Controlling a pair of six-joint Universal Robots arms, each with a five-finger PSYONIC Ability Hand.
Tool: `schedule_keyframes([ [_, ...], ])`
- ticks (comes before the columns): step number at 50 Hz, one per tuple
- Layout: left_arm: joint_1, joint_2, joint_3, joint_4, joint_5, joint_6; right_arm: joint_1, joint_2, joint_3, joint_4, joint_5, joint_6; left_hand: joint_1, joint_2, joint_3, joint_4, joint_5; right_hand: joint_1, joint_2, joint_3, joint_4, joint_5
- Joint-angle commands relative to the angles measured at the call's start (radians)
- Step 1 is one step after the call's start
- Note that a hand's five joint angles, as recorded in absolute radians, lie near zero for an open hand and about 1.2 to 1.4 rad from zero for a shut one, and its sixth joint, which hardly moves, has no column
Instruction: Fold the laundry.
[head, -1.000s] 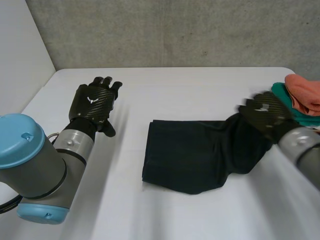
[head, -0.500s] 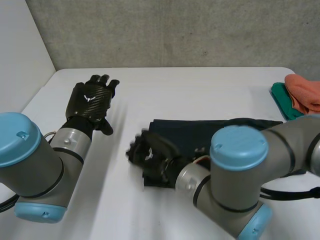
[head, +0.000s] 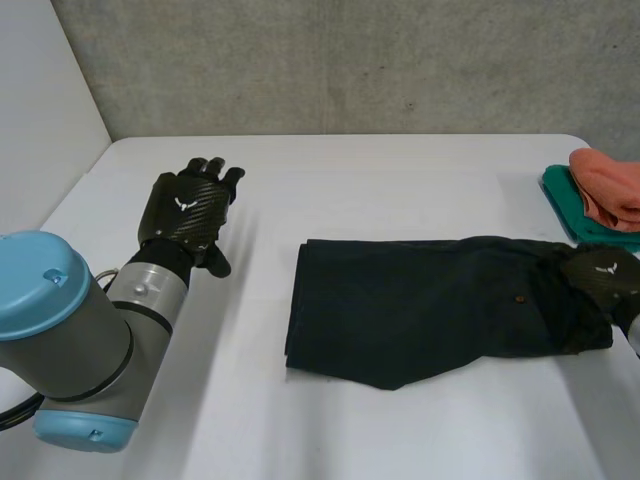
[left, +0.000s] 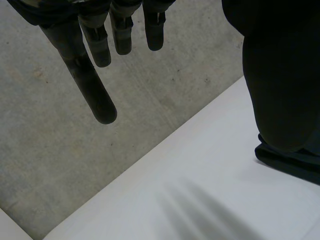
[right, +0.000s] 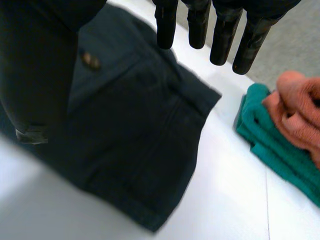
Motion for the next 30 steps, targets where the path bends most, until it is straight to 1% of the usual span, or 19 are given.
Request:
schedule_keyframes([
  [1, -0.006, -0.005, -0.001, 0.000, 0.000, 0.001, -0.071, 0.059, 0.038, -0.082, -0.072, -0.057, -0.026, -0.029, -0.042, -0.661, -0.048, 0.175, 0.159, 0.153, 0.145, 0.141],
  [6, -0.007, -0.020, -0.001, 0.000, -0.001, -0.001, -0.073, 0.090, 0.038, -0.128, -0.075, -0.065, -0.026, -0.029, -0.042, -0.661, -0.048, 0.290, 0.273, 0.267, 0.260, 0.256],
  [13, -0.009, -0.025, -0.002, 0.000, -0.001, -0.001, -0.075, 0.121, 0.029, -0.135, -0.072, -0.071, -0.026, -0.029, -0.042, -0.661, -0.048, 0.345, 0.329, 0.323, 0.315, 0.312],
  [16, -0.007, -0.027, -0.004, -0.001, 0.000, -0.001, -0.076, 0.133, 0.024, -0.153, -0.071, -0.072, -0.026, -0.029, -0.042, -0.661, -0.048, 0.477, 0.461, 0.455, 0.447, 0.443],
  [17, -0.007, -0.027, -0.004, 0.000, 0.000, -0.001, -0.076, 0.135, 0.024, -0.158, -0.071, -0.072, -0.026, -0.029, -0.042, -0.661, -0.048, 0.530, 0.514, 0.508, 0.500, 0.496],
  [18, -0.007, -0.027, -0.004, 0.000, -0.001, -0.001, -0.075, 0.136, 0.024, -0.167, -0.069, -0.075, -0.026, -0.029, -0.042, -0.661, -0.048, 0.664, 0.648, 0.642, 0.634, 0.630],
  [21, -0.007, -0.027, -0.004, 0.000, 0.000, 0.001, -0.076, 0.139, 0.021, -0.174, -0.069, -0.075, -0.026, -0.029, -0.042, -0.661, -0.048, 0.952, 0.936, 0.930, 0.922, 0.918],
  [22, -0.007, -0.027, -0.004, 0.000, -0.001, -0.001, -0.076, 0.142, 0.020, -0.176, -0.069, -0.075, -0.026, -0.029, -0.042, -0.661, -0.048, 1.185, 1.169, 1.162, 1.155, 1.151],
  [27, -0.007, -0.027, -0.004, 0.000, -0.001, -0.001, -0.076, 0.135, 0.017, -0.174, -0.074, -0.075, -0.026, -0.029, -0.042, -0.661, -0.048, 1.187, 1.171, 1.165, 1.157, 1.153],
  [30, -0.007, -0.025, -0.004, 0.000, -0.001, -0.001, -0.072, 0.132, 0.008, -0.171, -0.062, -0.077, -0.026, -0.029, -0.042, -0.661, -0.048, 1.187, 1.171, 1.165, 1.157, 1.153],
])
